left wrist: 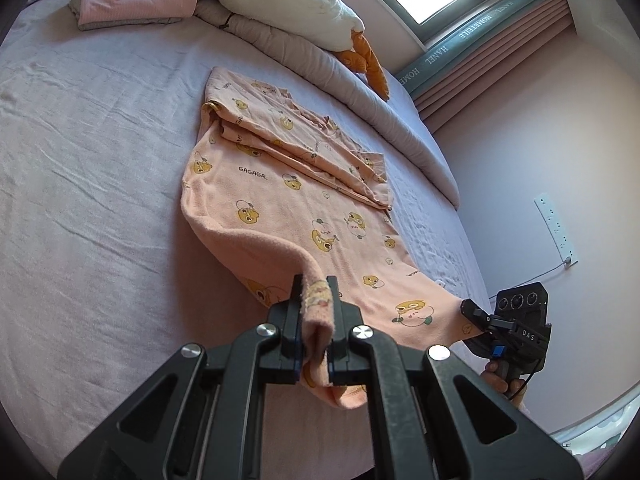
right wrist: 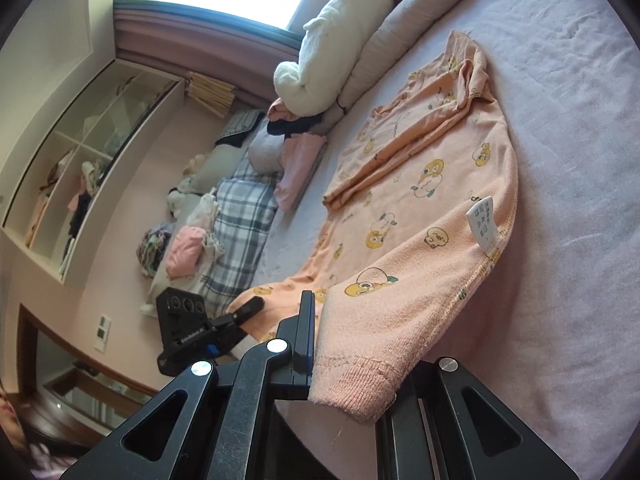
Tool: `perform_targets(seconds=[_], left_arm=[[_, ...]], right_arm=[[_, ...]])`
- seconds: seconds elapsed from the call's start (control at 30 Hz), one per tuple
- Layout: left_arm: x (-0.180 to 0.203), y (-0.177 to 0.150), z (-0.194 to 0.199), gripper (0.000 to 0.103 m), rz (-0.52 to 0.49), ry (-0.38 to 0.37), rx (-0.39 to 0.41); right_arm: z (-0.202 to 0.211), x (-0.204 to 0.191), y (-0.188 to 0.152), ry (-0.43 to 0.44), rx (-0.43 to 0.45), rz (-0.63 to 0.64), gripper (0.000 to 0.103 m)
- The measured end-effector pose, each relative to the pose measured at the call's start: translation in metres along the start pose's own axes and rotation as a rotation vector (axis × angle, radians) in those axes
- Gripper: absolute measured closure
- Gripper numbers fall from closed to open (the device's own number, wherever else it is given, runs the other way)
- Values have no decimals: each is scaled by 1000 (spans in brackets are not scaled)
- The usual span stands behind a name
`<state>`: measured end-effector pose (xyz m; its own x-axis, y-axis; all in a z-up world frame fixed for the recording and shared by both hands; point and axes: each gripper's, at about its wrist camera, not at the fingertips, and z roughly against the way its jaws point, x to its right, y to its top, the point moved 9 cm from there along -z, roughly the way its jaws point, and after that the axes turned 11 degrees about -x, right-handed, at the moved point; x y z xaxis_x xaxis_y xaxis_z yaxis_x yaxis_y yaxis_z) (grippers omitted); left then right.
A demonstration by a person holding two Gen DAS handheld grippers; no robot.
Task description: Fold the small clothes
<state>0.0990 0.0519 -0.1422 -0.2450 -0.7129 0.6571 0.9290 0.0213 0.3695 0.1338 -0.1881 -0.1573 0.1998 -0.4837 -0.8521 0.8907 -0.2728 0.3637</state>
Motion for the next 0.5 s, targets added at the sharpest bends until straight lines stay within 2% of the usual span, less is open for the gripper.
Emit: perform_targets(seconds=[0.5], left_arm=[[-1, 5, 8, 101, 47, -155, 38]], right_arm=[[-4, -5, 8, 34, 0, 5, 91]])
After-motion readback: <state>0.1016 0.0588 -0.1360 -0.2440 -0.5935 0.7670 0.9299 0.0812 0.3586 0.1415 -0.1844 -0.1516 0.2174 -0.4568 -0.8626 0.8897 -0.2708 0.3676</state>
